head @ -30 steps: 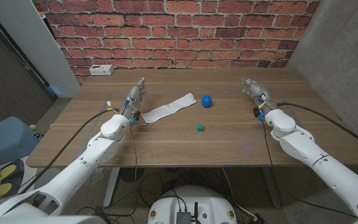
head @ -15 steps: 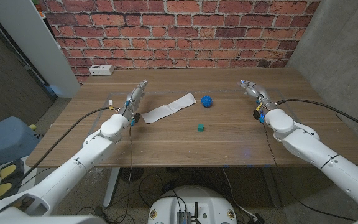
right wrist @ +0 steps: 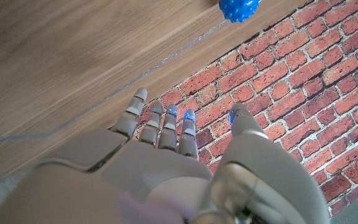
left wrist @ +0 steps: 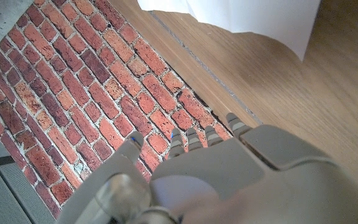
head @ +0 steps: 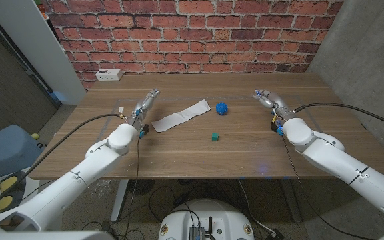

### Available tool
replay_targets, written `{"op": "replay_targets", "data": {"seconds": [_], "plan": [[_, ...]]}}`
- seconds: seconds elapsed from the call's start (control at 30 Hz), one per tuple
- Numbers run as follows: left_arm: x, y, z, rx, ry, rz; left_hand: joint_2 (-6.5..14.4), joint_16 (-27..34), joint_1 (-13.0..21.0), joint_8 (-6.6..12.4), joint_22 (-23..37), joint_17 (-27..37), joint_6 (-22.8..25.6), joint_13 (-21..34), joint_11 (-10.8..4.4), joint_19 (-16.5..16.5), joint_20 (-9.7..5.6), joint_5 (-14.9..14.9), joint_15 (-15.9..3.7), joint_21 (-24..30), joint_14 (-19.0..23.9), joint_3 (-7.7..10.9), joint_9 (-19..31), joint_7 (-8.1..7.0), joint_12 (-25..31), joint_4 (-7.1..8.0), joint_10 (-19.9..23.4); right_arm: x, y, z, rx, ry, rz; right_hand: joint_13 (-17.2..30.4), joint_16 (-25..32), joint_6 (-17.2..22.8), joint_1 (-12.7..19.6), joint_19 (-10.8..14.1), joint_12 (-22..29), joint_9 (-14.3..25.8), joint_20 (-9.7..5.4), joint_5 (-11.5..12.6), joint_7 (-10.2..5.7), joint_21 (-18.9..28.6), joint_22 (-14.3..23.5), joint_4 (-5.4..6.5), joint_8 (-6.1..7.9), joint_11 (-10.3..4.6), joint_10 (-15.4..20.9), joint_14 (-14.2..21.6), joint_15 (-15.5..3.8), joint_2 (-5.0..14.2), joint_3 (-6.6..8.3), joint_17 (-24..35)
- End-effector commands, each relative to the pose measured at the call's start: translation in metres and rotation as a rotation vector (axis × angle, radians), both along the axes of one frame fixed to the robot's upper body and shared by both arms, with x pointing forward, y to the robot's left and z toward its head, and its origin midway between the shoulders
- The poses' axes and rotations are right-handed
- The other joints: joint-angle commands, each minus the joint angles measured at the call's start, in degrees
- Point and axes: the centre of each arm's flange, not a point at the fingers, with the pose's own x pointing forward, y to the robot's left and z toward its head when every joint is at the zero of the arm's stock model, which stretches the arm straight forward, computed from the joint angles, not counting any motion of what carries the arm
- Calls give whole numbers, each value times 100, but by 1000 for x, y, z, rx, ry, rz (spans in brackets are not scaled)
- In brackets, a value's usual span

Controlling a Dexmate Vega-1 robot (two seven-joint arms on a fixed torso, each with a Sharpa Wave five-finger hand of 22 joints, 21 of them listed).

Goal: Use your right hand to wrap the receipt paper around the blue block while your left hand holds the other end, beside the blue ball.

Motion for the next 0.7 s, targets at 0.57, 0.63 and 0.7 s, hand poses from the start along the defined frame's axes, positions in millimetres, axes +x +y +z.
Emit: {"op": "replay_targets", "data": {"seconds": [0.57, 0.63, 0.7], "plan": [[-28, -1, -8, 140, 26, 79, -49, 18, 80, 69, 42, 19, 536, 37, 90, 60, 235, -40, 150, -17, 194, 11, 27, 167, 104, -65, 442, -38, 27, -10, -253, 13, -76, 32, 73, 217, 211, 207, 15, 30, -1, -21, -8, 64, 20, -55, 44, -68, 162, 229, -91, -22, 63, 24], [-29, -1, -9, 144, 26, 79, -52, 19, 77, 62, 43, 20, 560, 38, 119, 59, 245, -42, 155, -21, 213, 9, 27, 170, 112, -64, 493, -40, 31, -11, -271, 11, -79, 32, 79, 231, 245, 229, 11, 30, -9, -20, -4, 69, 20, -70, 43, -66, 169, 258, -113, -27, 75, 22], [-29, -1, -9, 148, 25, 81, -53, 19, 76, 61, 43, 21, 572, 39, 122, 60, 247, -43, 152, -22, 220, 8, 27, 173, 114, -64, 506, -42, 33, -12, -285, 13, -80, 32, 75, 253, 286, 250, 14, 31, -5, -18, -2, 73, 20, -89, 44, -92, 196, 268, -121, -43, 87, 18]]}}
